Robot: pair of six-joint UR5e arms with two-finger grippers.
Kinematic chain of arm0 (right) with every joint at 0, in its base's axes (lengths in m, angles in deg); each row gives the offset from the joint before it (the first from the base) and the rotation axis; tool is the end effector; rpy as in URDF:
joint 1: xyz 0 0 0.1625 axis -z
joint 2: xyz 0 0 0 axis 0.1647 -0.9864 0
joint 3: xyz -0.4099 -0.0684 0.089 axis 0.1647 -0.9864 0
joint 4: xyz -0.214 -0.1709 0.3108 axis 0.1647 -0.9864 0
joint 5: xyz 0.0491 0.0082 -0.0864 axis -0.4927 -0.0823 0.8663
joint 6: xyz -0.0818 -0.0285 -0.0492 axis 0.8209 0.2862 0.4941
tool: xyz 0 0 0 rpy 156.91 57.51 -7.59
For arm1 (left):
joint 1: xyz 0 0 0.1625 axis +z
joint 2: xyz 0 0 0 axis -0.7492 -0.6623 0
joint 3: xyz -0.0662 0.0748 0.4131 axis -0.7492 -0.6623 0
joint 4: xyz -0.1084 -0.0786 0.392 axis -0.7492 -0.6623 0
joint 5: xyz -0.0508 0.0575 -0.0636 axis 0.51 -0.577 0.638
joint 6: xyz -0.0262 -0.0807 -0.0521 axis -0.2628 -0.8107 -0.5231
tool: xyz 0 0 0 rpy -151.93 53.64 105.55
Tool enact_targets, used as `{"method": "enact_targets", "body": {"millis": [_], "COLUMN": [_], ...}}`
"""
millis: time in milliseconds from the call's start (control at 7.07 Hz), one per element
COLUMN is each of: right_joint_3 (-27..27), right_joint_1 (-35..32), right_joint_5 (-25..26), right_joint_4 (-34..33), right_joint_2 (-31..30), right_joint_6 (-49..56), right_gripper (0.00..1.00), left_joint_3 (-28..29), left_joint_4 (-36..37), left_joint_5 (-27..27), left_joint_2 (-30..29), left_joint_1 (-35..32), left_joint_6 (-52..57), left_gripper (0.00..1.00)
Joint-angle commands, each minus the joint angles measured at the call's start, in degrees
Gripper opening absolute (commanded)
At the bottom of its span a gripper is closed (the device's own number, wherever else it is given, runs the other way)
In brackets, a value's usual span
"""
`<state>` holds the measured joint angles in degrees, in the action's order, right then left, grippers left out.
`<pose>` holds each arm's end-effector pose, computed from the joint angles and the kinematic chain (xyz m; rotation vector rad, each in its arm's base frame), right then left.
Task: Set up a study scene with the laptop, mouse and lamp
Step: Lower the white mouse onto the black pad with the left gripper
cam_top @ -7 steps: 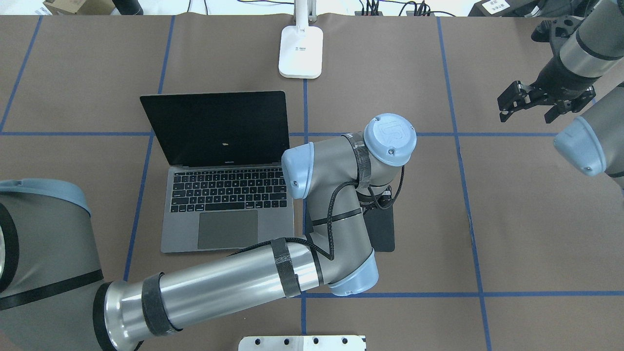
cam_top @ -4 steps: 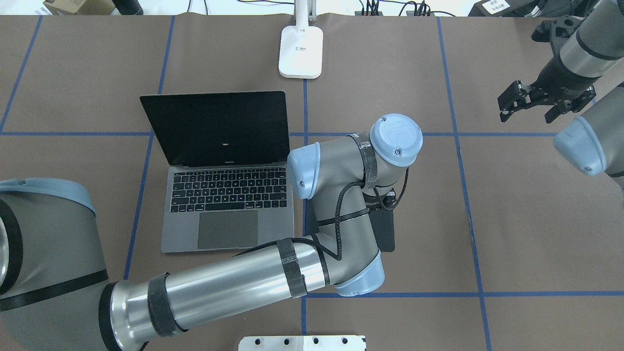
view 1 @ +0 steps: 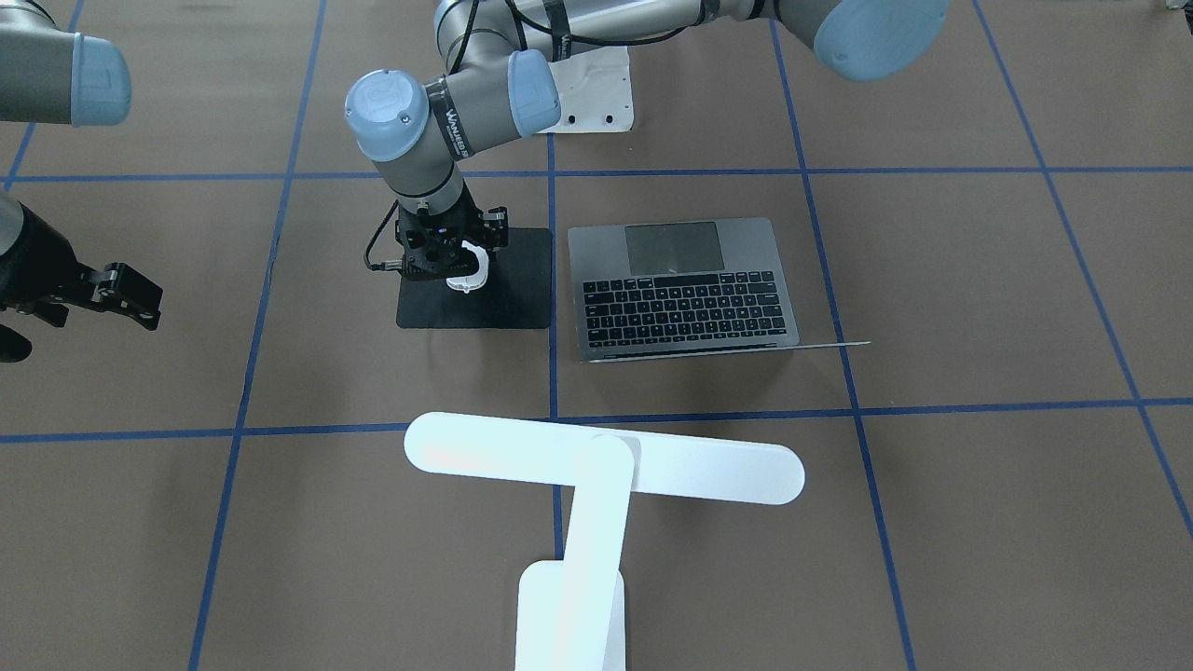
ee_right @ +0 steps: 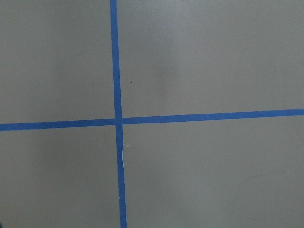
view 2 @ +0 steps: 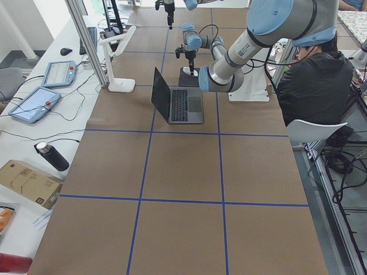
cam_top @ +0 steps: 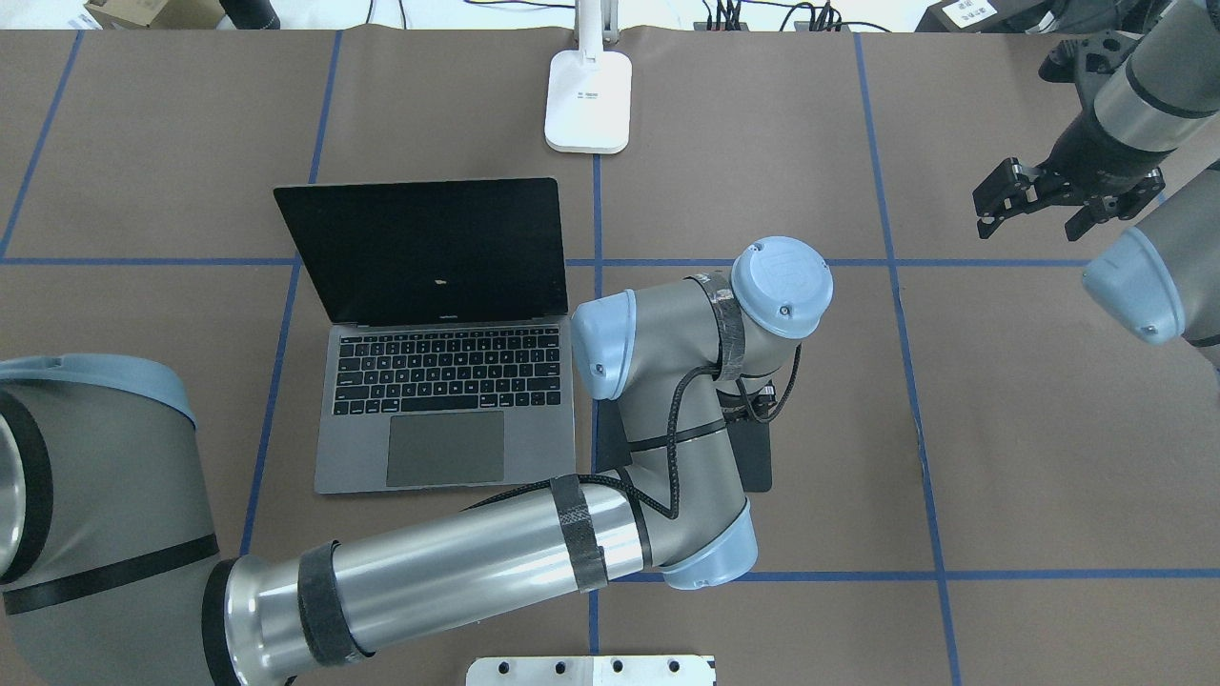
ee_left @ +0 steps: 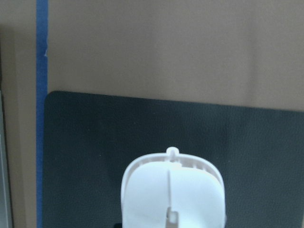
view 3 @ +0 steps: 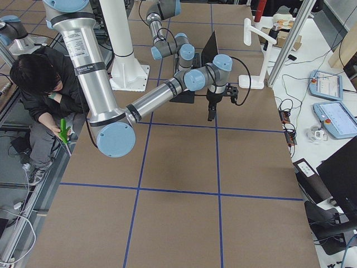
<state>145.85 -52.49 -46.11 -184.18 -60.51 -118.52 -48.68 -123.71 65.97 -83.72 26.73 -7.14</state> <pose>-0.2076 -0.5440 0.3925 -0.0540 -0.7380 0.0397 0.7369 -0.4037 0.0688 -0.0992 0.6982 -0.0046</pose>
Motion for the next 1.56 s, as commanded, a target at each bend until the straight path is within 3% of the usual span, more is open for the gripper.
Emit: {"method": "enact_targets", "body": {"millis": [0,566,848,1131,1414], "right_joint_3": [0.03,0.03,0.03,-0.24,-0.50], "right_joint_1": [0.00,-0.87,-2.45,-3.16,-3.86], "right_joint_5": [-0.06,-0.14,-0.32,-0.32,-0.32], "right_joint_4": [0.02,0.02,-0.15,-0.50,-0.50], "right_joint_2": [0.09,0.09,0.09,-0.17,-0.79], "right_joint_6": [-0.01,0.16,0.69,2.09,4.10], "right_gripper": [0.99,0.99,0.99,0.99,0.99], "left_joint_3": [0.44,-0.77,-5.68,-17.76,-34.97], "left_joint_4": [0.00,0.44,1.40,1.84,1.84], "left_joint_5": [-0.04,-0.04,0.04,0.75,0.83], "left_joint_2": [-0.18,-0.19,0.43,7.06,20.31], "left_joint_1": [0.17,0.35,-0.96,-2.89,-5.00], "left_joint_6": [0.62,0.54,0.45,0.36,0.54], "left_gripper": [0.95,0.99,0.99,0.99,0.99]}}
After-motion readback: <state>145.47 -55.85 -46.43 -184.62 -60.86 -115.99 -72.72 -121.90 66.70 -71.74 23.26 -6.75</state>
